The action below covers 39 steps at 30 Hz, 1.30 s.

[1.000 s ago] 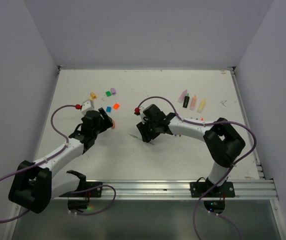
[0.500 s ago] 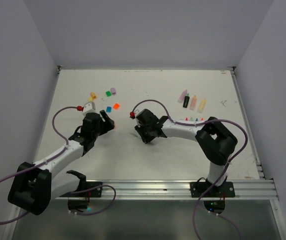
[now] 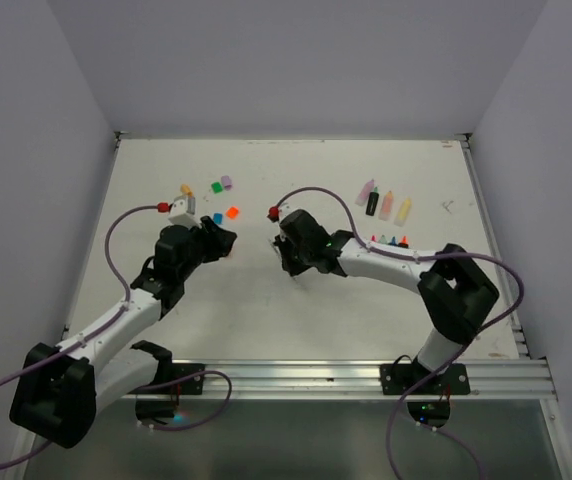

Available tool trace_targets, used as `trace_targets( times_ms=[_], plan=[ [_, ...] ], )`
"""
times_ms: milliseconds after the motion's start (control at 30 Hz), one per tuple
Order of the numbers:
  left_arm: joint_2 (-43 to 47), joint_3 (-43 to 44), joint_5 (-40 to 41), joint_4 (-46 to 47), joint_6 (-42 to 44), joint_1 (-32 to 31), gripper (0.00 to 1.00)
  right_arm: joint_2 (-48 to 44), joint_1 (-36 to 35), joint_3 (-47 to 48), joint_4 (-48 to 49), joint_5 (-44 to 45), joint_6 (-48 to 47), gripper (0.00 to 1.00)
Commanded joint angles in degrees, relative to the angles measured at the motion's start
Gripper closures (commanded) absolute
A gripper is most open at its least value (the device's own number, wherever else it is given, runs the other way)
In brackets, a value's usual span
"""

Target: Open the pen caps

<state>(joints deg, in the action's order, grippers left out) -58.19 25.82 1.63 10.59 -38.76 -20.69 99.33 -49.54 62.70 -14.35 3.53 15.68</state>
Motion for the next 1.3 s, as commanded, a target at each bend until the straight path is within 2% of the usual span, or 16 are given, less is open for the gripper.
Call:
trace_targets(
  times_ms=[0, 100, 167, 267, 367, 433, 567, 900, 1033, 1267],
  plan=[
    [-2.08, -1.21, -15.47, 12.77, 3.43, 0.12, 0.56, -10.27, 3.46, 0.41, 7.31, -0.61, 7.84, 1.0],
    [-6.03, -2.0, -25.33, 20.94, 2.38, 0.03, 0.56, -14.59, 8.66, -4.15, 13.54, -5.27, 13.13, 1.0],
    [-8.15, -2.53, -31.12, 28.23, 1.5, -1.01, 0.47, -17.85, 10.86, -7.58, 18.45, -10.28, 17.62, 1.0],
    [-12.72, -2.01, -33.26, 34.05, 1.67, -5.48, 0.33, -19.43, 12.27, -8.2, 20.14, -12.14, 20.44, 1.0],
    [-15.62, -0.43, -30.74, 35.11, 1.33, -10.32, 0.29, -21.45, 12.27, -9.78, 23.3, -11.88, 22.46, 1.0],
    [-17.21, -0.34, -30.54, 38.17, -0.16, -11.39, 0.29, -21.98, 12.27, -10.57, 24.37, -11.97, 23.34, 1.0],
    [-20.55, 1.24, -31.16, 41.35, -3.25, -12.53, 0.28, -22.69, 12.27, -12.15, 26.56, -12.32, 24.31, 1.0],
    [-22.93, 5.72, -25.54, 37.14, -2.72, -14.64, 0.29, -23.92, 11.66, -15.41, 30.08, -12.5, 26.51, 1.0],
    [-23.98, 7.22, -25.1, 34.85, -1.76, -15.43, 0.37, -25.58, 11.4, -17.34, 32.54, -11.27, 27.56, 1.0],
    [-25.39, 7.22, -25.09, 34.5, -1.75, -16.23, 0.43, -27.7, 11.13, -18.75, 34.21, -8.45, 27.82, 1.0]
  ],
)
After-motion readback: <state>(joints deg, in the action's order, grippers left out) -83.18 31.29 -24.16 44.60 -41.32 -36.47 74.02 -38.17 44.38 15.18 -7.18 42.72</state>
